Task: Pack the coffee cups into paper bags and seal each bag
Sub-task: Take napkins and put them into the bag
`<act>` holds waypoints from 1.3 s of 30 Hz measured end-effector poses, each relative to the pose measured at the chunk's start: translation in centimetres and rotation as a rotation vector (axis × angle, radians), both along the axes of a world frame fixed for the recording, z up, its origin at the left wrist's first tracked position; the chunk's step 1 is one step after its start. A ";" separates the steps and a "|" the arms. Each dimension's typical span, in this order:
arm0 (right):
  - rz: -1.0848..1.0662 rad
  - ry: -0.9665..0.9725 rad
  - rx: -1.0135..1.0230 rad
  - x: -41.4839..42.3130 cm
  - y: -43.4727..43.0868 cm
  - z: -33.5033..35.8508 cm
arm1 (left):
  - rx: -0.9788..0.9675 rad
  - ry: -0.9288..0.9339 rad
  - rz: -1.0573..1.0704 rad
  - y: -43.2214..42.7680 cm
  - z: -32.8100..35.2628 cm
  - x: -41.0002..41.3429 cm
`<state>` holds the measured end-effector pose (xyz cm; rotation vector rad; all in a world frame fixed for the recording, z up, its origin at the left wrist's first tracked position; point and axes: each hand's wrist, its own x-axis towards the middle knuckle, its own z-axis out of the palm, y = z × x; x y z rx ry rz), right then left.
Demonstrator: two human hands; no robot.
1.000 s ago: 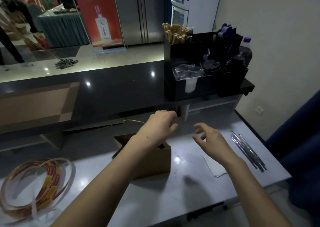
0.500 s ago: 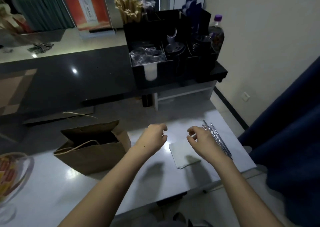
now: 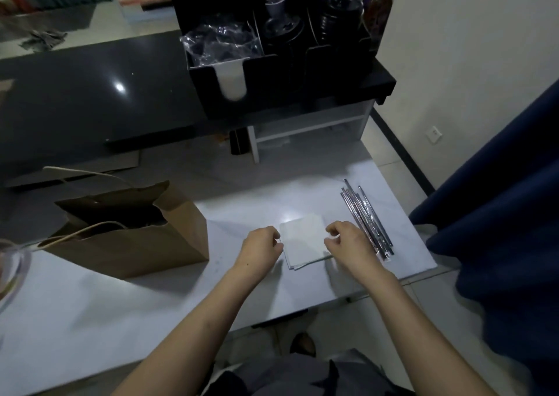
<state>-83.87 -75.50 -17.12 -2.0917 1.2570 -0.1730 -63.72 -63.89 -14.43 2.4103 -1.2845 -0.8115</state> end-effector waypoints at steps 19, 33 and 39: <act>-0.214 -0.062 0.153 -0.2 0.9 -3.2 | -0.099 0.455 0.398 1.7 -4.4 -2.1; -0.244 -0.084 0.188 -0.4 1.2 -2.9 | -0.092 0.672 0.505 1.7 -3.7 -2.7; -0.247 -0.117 0.215 -0.5 1.4 -2.5 | -0.062 0.432 0.399 0.8 -3.0 -2.5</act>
